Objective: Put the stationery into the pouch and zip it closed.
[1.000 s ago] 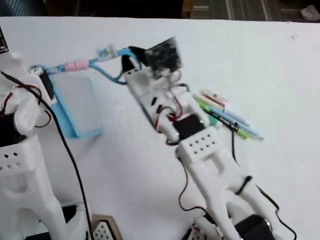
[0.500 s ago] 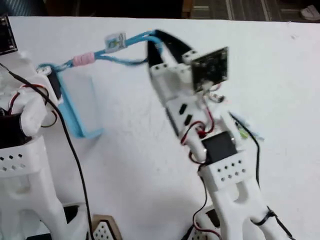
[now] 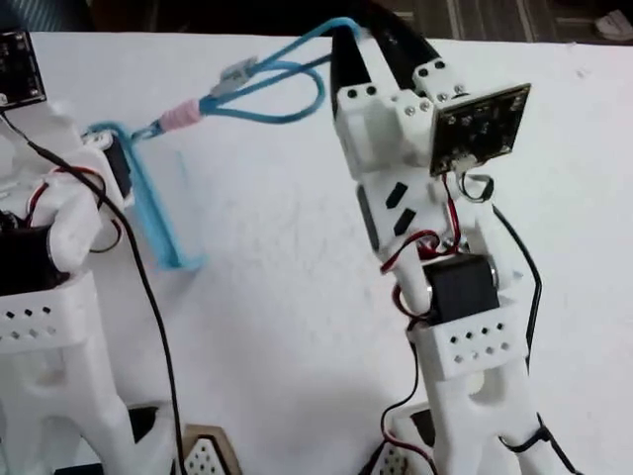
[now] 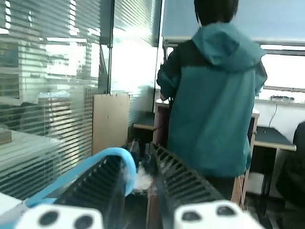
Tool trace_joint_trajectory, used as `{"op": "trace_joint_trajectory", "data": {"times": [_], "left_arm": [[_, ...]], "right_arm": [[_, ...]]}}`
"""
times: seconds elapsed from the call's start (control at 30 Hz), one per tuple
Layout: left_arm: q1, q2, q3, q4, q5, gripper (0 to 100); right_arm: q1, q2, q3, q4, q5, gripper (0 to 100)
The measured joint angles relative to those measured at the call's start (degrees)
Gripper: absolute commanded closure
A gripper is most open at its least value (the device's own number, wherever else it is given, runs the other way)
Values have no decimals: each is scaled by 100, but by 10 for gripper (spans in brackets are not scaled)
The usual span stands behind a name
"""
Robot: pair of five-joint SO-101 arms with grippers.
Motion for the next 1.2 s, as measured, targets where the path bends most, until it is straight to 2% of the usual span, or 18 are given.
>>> {"op": "trace_joint_trajectory", "data": {"times": [0.17,0.23,0.37,0.5,0.57,0.73,0.87,0.97,1.1,1.2], "left_arm": [[0,-9,0,18,0,976],[9,-9,0,18,0,976],[-9,0,9,44,9,976],[-422,229,167,211,9,976],[-571,220,158,229,9,976],[-624,246,167,229,-9,976],[-633,255,167,229,-9,976],[-651,255,167,264,-9,976],[-651,255,26,642,-9,976],[-651,255,-387,1037,-9,976]], "right_arm": [[35,18,-448,360,9,982],[255,193,-782,448,-18,982],[1011,844,-1670,862,-668,982],[2233,1371,-3200,1609,-1407,982],[2462,1574,-3815,1987,-1512,982],[2251,1811,-4334,2673,-1521,982],[1688,1785,-4545,2681,-1081,982],[1600,1811,-4703,2681,-958,982],[1565,1811,-5178,2690,-949,982],[1275,1793,-5591,2690,-949,982]]}}
